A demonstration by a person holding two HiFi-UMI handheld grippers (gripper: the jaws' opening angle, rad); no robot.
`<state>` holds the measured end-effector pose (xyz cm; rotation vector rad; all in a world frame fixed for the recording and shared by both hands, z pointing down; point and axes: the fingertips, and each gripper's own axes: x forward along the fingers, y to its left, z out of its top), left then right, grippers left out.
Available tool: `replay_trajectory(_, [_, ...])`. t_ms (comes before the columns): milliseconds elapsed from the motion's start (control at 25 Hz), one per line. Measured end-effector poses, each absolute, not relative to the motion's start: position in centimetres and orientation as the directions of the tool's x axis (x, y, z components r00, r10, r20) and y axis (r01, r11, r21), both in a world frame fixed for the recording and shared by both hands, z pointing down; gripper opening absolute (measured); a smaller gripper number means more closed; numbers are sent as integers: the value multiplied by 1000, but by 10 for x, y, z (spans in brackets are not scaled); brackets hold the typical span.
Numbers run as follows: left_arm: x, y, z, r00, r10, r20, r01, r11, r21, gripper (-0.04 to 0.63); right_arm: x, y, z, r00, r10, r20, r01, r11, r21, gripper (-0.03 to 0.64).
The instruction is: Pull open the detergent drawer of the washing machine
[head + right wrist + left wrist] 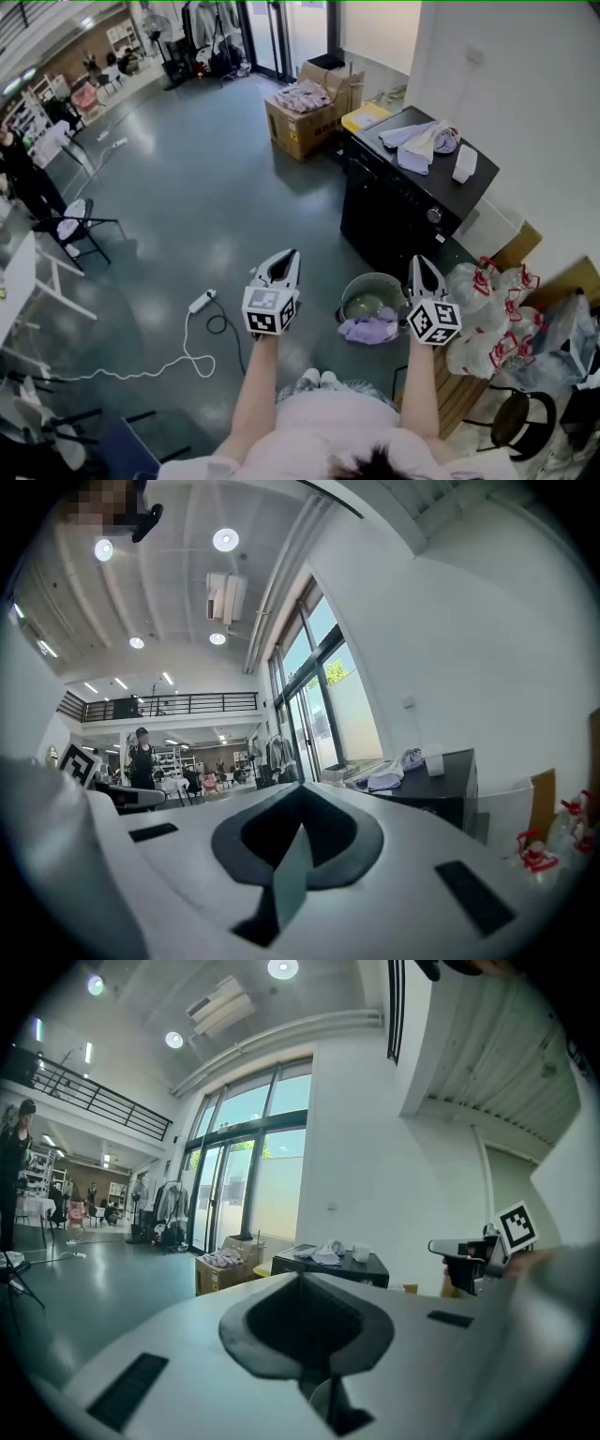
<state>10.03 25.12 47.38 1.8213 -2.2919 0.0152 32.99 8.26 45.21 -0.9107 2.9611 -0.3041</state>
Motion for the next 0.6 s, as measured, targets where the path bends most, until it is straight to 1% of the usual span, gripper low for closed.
replay_trajectory(120, [102, 249, 470, -173, -972, 157, -970, 196, 145, 29, 327, 82, 447, -838, -545, 9, -534, 818, -215, 24])
replay_trajectory(160, [101, 250, 470, -167, -974, 154, -970, 190, 148, 29, 326, 82, 446, -841, -541, -2, -525, 818, -233, 49])
replay_trajectory(240, [97, 253, 470, -168, -975, 147, -970, 191, 153, 32, 325, 81, 443, -842, -539, -21, -516, 816, -262, 182])
replay_trajectory(280, [96, 254, 469, -167, -976, 142, -969, 189, 159, 43, 324, 81, 441, -839, -543, -31, -516, 814, -267, 222])
replay_trajectory(320, [95, 255, 469, -163, -977, 135, -968, 184, 169, 97, 324, 81, 440, -835, -549, -43, -519, 811, -269, 257])
replay_trajectory(360, [94, 256, 469, -158, -979, 127, -967, 179, 179, 183, 324, 80, 439, -830, -555, -53, -523, 809, -268, 290])
replay_trajectory(400, [93, 256, 469, -155, -981, 120, -967, 176, 186, 222, 323, 79, 439, -826, -561, -61, -528, 806, -268, 319])
replay_trajectory(520, [91, 257, 468, -153, -983, 100, -968, 170, 184, 288, 321, 78, 440, -814, -578, -65, -542, 795, -273, 400])
replay_trajectory(600, [91, 258, 466, -136, -987, 88, -972, 150, 182, 315, 316, 79, 441, -815, -577, -57, -542, 793, -278, 439])
